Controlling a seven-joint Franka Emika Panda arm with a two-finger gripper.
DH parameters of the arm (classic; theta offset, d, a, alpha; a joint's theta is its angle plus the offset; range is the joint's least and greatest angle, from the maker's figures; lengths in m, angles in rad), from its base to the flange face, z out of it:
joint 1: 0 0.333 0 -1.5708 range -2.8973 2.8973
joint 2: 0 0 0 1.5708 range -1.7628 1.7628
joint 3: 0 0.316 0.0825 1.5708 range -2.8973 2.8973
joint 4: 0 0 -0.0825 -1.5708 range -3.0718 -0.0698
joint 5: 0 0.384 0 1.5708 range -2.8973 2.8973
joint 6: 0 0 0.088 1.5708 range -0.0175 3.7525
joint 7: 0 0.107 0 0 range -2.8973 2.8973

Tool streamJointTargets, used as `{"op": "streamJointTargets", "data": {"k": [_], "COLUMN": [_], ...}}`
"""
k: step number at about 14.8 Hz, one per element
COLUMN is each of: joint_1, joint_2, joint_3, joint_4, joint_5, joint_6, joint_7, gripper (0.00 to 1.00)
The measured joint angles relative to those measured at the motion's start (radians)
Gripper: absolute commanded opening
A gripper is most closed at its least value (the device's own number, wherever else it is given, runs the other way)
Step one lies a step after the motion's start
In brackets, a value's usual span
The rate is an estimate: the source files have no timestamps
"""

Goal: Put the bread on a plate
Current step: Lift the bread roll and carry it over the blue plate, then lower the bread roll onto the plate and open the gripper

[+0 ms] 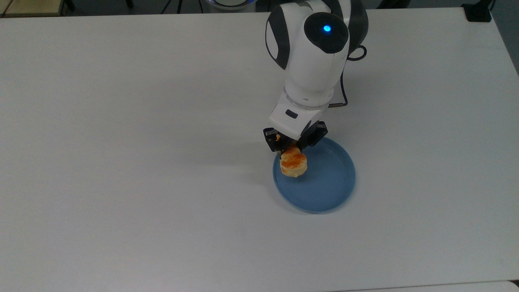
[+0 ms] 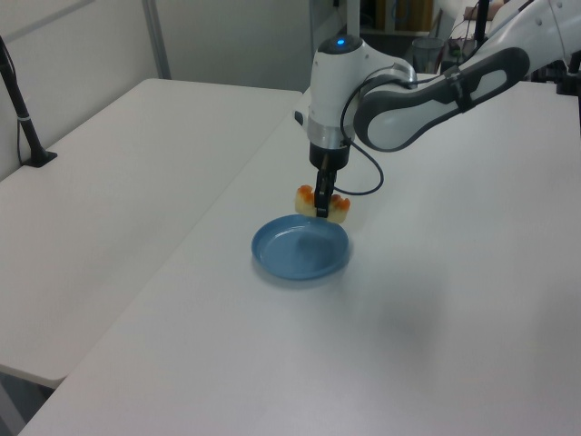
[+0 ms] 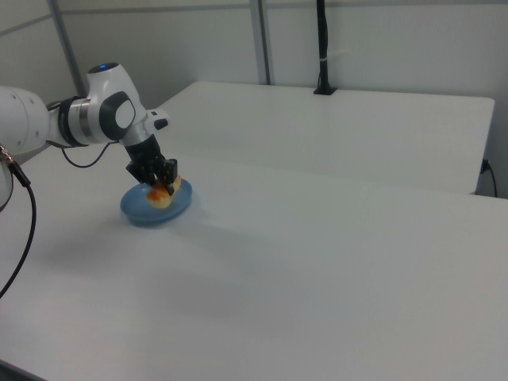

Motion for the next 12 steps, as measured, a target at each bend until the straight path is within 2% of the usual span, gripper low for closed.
{"op": "streamJointTargets", "data": {"k": [6, 9, 10, 12], "joint_1": [0.04, 0.046, 0.047, 0.048], "joint_2": [0.043, 0.085, 0.096, 0.114], "joint_3": [0.004, 0.005, 0.005, 0.005], "joint_4": [0.047, 0.079, 0.089, 0.11], "joint_5": [0.0, 0.0, 0.0, 0.0], "joint_6": [0.0, 0.0, 0.0, 0.0], "joint_7": [0.056, 0.066, 0.075, 0.098], "gripper": [0.5, 0.65, 0.74, 1.0]}}
